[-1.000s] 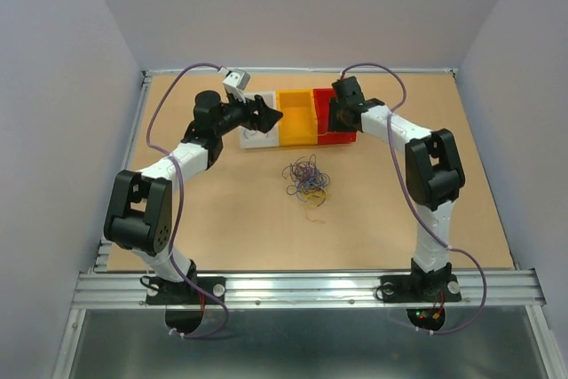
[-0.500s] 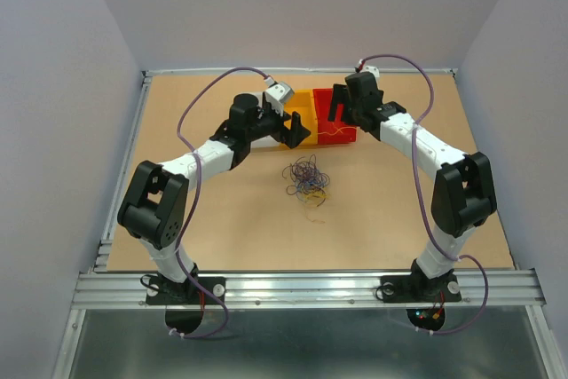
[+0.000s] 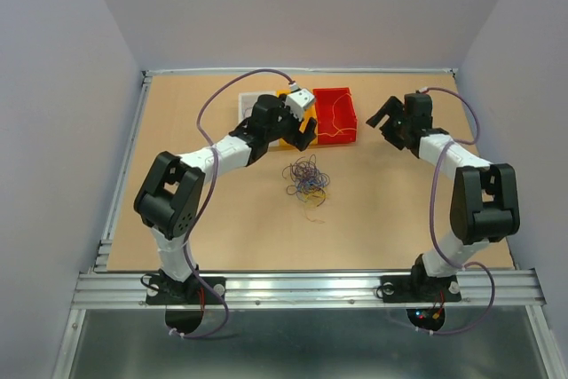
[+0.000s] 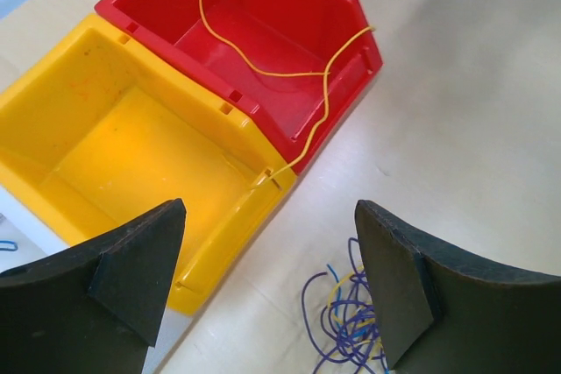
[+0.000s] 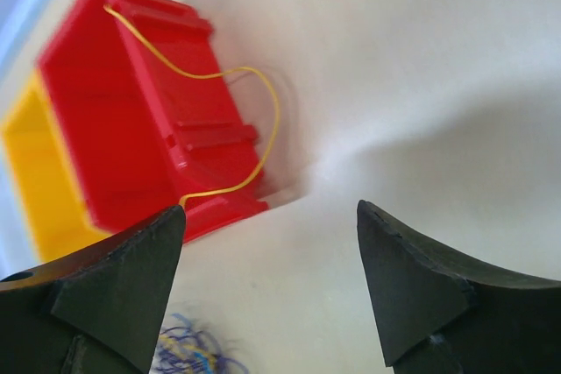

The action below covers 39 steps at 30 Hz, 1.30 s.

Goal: Untangle the cables

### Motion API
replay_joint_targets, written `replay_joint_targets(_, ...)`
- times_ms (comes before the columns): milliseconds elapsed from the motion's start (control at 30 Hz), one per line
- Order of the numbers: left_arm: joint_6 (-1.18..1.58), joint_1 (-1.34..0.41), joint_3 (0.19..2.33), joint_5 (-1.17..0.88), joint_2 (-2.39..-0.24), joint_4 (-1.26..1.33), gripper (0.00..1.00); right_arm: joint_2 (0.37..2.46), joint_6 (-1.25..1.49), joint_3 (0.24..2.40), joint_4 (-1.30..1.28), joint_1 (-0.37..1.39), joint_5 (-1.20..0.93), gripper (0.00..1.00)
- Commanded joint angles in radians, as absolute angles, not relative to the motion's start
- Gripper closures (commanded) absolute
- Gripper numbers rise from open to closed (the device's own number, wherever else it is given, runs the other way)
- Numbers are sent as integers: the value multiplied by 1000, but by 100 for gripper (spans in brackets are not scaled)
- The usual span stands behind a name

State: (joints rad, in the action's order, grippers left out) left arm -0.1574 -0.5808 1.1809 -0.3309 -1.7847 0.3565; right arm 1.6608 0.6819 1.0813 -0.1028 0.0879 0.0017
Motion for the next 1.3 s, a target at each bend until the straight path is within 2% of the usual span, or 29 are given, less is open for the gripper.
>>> replay_joint_targets(0,-225,-601,1236,-238,-1812,345,11,1606,871,938,240,5,-293,16)
replay_joint_targets(67,-251,-613,1253,-207,-1831,339,14,1646,958,896,323,-38,-401,16)
replay_joint_targets(167,-261,-621,1279,-189,-1859,328,17,1709,1008,896,388,-43,-452,16)
replay_joint_targets(667,-299,-641,1305,-189,-1917,313,24,1904,1091,923,525,-37,-479,24)
replay_joint_targets(800,-296,-643,1313,-172,-1928,311,34,1951,1101,943,537,-18,-471,28)
replay_joint_targets(900,-295,-646,1319,-160,-1937,311,46,1967,1095,953,537,-2,-465,32)
replay_joint_targets(1067,-296,-650,1328,-138,-1959,313,52,1988,1092,969,538,23,-446,35)
replay_joint_targets(1167,-296,-655,1335,-127,-1971,314,56,2009,1097,983,545,31,-453,45)
replay_joint_targets(1200,-296,-655,1339,-120,-1976,313,58,2013,1098,985,549,34,-446,55)
replay_joint_targets(1233,-293,-655,1339,-117,-1977,313,60,2013,1097,985,555,35,-443,60)
replay_joint_targets(1267,-296,-655,1342,-115,-1980,314,62,2011,1095,986,555,35,-437,72)
